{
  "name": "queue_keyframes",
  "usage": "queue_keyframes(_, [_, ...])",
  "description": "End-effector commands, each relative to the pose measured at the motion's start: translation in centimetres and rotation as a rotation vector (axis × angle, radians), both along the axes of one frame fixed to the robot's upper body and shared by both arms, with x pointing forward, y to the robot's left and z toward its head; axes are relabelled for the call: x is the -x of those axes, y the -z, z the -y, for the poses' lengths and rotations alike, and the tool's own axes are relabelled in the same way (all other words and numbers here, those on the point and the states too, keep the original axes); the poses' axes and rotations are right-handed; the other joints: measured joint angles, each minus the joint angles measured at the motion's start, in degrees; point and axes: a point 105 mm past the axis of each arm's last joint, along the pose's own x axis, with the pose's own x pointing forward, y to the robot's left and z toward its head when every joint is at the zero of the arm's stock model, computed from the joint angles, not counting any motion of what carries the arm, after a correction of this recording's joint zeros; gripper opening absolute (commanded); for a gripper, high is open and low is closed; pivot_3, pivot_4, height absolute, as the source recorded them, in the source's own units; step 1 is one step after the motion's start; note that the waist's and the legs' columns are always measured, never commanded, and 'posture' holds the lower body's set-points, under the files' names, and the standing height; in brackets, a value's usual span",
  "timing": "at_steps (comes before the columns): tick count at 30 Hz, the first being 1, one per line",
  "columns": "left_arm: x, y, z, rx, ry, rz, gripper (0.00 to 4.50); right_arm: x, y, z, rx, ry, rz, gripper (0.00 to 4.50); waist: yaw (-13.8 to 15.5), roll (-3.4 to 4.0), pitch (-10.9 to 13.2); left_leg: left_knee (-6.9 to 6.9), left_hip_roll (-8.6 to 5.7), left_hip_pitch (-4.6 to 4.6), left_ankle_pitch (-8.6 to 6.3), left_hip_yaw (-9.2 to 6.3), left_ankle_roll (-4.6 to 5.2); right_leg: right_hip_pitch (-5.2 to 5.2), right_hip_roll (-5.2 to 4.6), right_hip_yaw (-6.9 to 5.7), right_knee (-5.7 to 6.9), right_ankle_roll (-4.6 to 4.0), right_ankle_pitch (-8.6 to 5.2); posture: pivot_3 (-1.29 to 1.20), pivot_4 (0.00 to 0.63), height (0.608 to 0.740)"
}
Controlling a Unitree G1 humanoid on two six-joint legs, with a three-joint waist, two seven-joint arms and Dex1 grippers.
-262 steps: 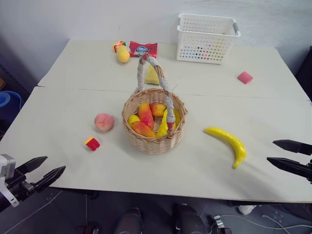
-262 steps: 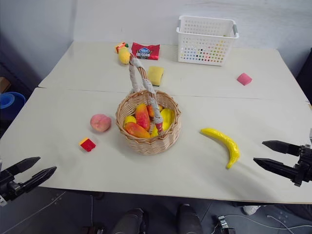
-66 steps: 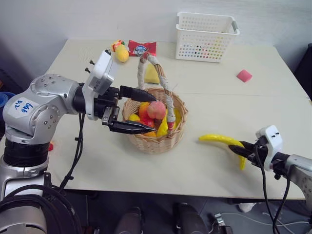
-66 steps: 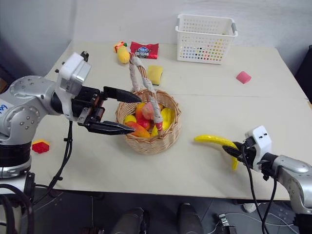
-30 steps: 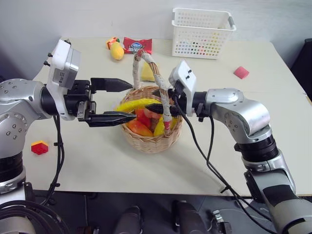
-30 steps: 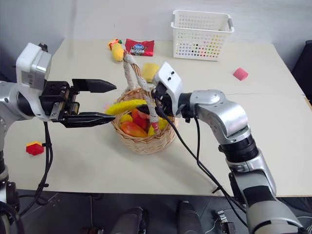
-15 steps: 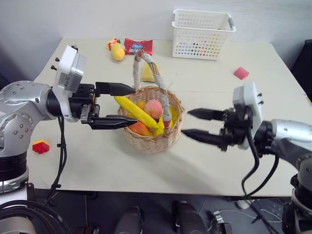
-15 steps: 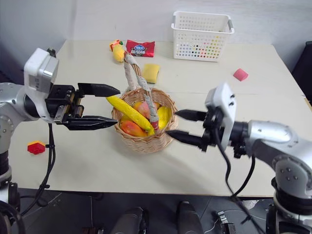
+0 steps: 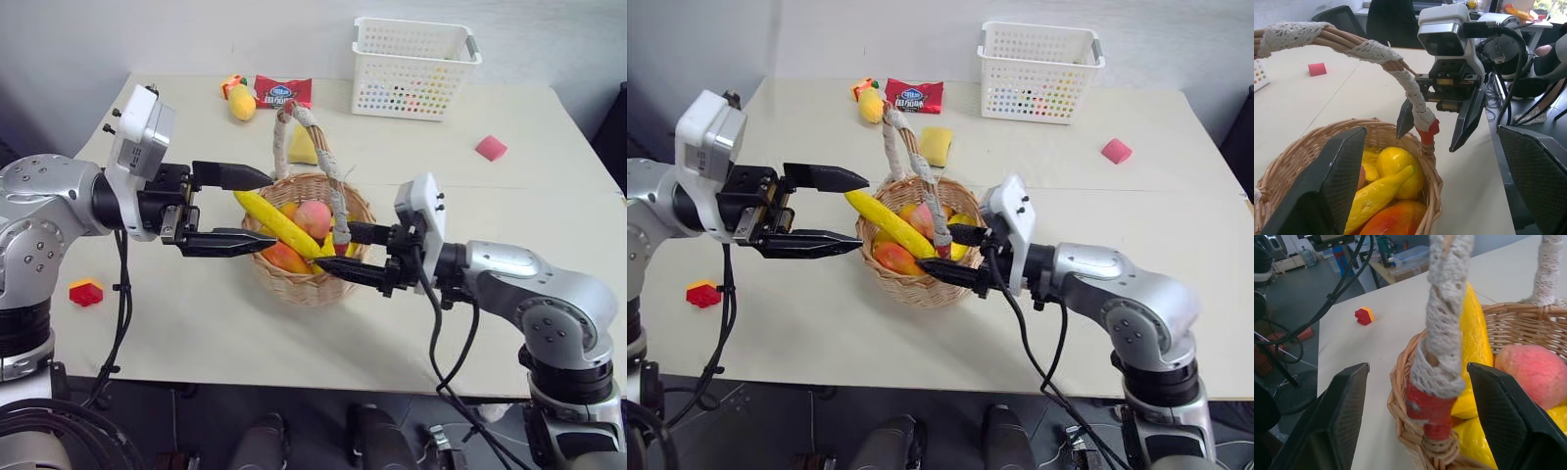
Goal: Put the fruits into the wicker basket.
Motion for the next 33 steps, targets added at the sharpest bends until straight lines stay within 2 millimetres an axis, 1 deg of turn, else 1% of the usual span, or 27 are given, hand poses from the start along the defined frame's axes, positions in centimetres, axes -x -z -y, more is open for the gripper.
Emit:
queue_keyframes(1, [0.7,-0.8,-0.1,0.001,-0.005,0.051,4.5,0.0,-0.3,-0.6,-0.01,-0.022,0.047,2.14,0.0,0.0,0.0,0.0,0.0,0.0,0.0,0.0,0.0,0.0,0.0,-0.01,0.0,0.0,0.0,0.0,0.15,0.74])
queue_keyframes(7, [0.7,-1.0,-0.1,0.003,-0.002,0.054,4.5,-0.1,-0.1,-0.5,-0.007,-0.023,0.069,0.32,0.02,0.0,0.0,0.0,0.0,0.0,0.0,0.01,0.0,-0.01,0.01,-0.06,0.01,0.0,0.0,0.0,0.15,0.74])
queue_keyframes(11, [0.6,-1.1,0.1,0.006,0.015,0.055,4.5,0.8,-1.7,0.8,-0.062,-0.009,0.125,0.29,0.05,0.0,0.0,0.0,0.0,0.0,0.0,0.0,0.0,-0.01,0.01,-0.08,0.0,0.0,0.0,0.0,0.15,0.74])
queue_keyframes(12, [0.5,-1.1,0.2,0.01,0.021,0.054,4.5,1.0,-2.3,1.5,-0.078,0.008,0.146,0.29,0.05,0.0,0.0,0.0,-0.01,-0.01,0.0,0.0,0.01,0.0,0.01,-0.08,0.0,0.0,0.0,0.0,0.15,0.74])
queue_keyframes(13, [0.5,-1.1,0.3,0.014,0.03,0.052,4.5,1.1,-3.1,2.6,-0.086,0.042,0.18,0.29,0.15,0.0,0.0,0.0,-0.01,-0.01,0.0,0.01,0.01,0.0,0.01,-0.08,0.0,0.0,0.0,0.0,0.15,0.74])
queue_keyframes(15, [0.2,-1.1,0.6,0.019,0.053,0.049,4.5,0.8,-4.8,5.9,-0.08,0.192,0.256,0.29,0.5,0.0,0.0,0.0,-0.03,-0.03,-0.01,-0.02,0.02,0.0,-0.02,-0.11,-0.02,0.01,0.0,0.0,0.15,0.74])
queue_keyframes(17, [0.0,-1.0,0.9,0.023,0.074,0.049,4.5,0.6,-6.0,9.1,-0.058,0.332,0.297,0.29,0.8,0.0,0.0,0.01,-0.13,-0.08,0.0,-0.07,0.08,0.02,-0.1,-0.16,-0.04,0.03,0.01,0.0,0.15,0.74])
queue_keyframes(18, [-0.1,-1.0,1.0,0.025,0.079,0.049,4.5,0.7,-6.2,9.8,-0.052,0.362,0.303,0.29,0.9,0.0,0.0,0.01,-0.17,-0.06,-0.01,-0.06,0.12,0.05,-0.13,-0.14,-0.05,0.04,0.02,0.0,0.15,0.74])
queue_keyframes(19, [-0.3,-0.9,1.3,0.031,0.094,0.05,4.5,0.9,-6.6,12.1,-0.039,0.448,0.311,0.29,0.88,-0.01,0.0,0.02,-0.19,-0.07,-0.01,-0.04,0.14,0.06,-0.15,-0.14,-0.08,0.07,0.04,0.0,0.15,0.74])
queue_keyframes(20, [-0.5,-0.9,1.7,0.038,0.117,0.05,4.5,1.3,-6.5,14.7,-0.005,0.554,0.309,0.29,0.32,-0.01,-0.01,0.02,-0.18,-0.05,-0.01,-0.03,0.14,0.07,-0.14,-0.13,-0.07,0.07,0.04,0.0,0.15,0.74])
queue_keyframes(21, [-0.6,-0.8,2.0,0.043,0.134,0.049,4.5,1.8,-6.4,16.6,0.022,0.629,0.305,0.29,1.11,0.0,0.0,0.01,-0.13,-0.04,-0.01,0.01,0.13,0.05,-0.09,-0.09,-0.03,0.08,0.04,0.0,0.15,0.74])
queue_keyframes(22, [-0.8,-0.7,2.2,0.045,0.146,0.049,4.5,2.2,-6.3,17.6,0.042,0.672,0.302,0.29,1.31,0.0,0.0,-0.03,-0.16,-0.07,-0.01,-0.04,0.13,0.06,-0.09,-0.15,-0.07,0.08,0.04,0.0,0.15,0.74])
queue_keyframes(25, [-0.9,-0.4,2.8,0.056,0.184,0.034,4.5,2.8,-4.5,19.9,0.049,0.785,0.258,0.29,1.59,0.0,0.0,0.01,-0.19,-0.06,-0.02,0.09,0.2,0.06,-0.08,-0.04,-0.06,0.11,0.05,0.0,0.15,0.74])
queue_keyframes(27, [-1.1,0.0,3.1,0.054,0.194,0.031,4.5,2.7,-3.3,21.2,0.042,0.86,0.235,0.29,1.46,-0.01,0.0,0.02,-0.21,-0.01,0.0,0.22,0.26,0.08,-0.08,0.11,-0.07,0.22,0.12,0.0,0.15,0.74])
queue_keyframes(29, [-1.2,0.1,3.3,0.058,0.201,0.03,4.5,2.5,-2.0,23.1,0.024,0.972,0.225,0.29,1.25,-0.01,-0.01,0.03,-0.22,0.06,0.02,0.27,0.28,0.12,-0.06,0.18,-0.04,0.25,0.13,0.0,0.15,0.74])
queue_keyframes(31, [-1.3,0.0,3.4,0.064,0.208,0.029,4.5,2.7,-1.3,24.6,0.009,1.055,0.229,0.29,1.06,0.0,-0.01,0.02,-0.22,0.1,0.03,0.29,0.28,0.11,-0.03,0.26,-0.01,0.26,0.14,0.0,0.15,0.74])
queue_keyframes(33, [-1.4,-0.1,3.4,0.07,0.211,0.029,4.5,3.1,-1.0,25.6,-0.019,1.106,0.236,0.29,1.02,0.03,-0.03,0.02,-0.22,0.11,0.04,0.3,0.28,0.11,-0.02,0.29,0.0,0.26,0.14,0.0,0.15,0.74])
